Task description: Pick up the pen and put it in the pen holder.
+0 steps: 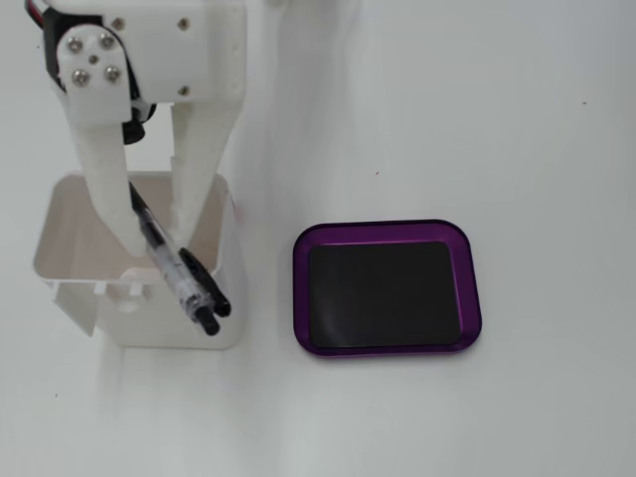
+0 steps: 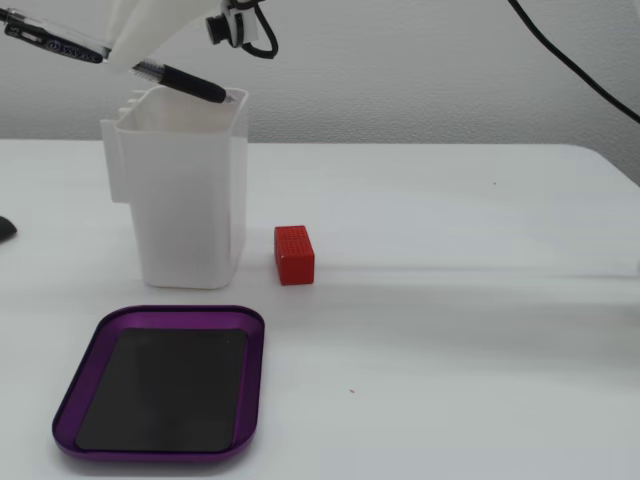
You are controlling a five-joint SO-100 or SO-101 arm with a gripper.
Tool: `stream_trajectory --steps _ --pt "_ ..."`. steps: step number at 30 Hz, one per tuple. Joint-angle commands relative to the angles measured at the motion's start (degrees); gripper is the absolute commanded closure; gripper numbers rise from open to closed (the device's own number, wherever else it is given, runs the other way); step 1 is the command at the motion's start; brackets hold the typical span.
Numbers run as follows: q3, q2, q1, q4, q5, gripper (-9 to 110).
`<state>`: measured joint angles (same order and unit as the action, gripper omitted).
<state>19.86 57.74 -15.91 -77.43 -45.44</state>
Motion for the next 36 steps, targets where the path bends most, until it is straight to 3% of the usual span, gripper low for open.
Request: stream_trajectory --steps 1,11,19,29,36 --pt "-2.1 1.4 -0.4 -0.1 0.3 101" --pt "-2.1 1.4 -0.4 -0.1 0.2 100" --pt "-2.4 1.4 -0.5 -3.3 -0.4 78" --pt "-5.4 4.0 -2.9 -6.8 0.6 78" --pt "-15.0 15.6 -2.7 -20.0 13.9 78"
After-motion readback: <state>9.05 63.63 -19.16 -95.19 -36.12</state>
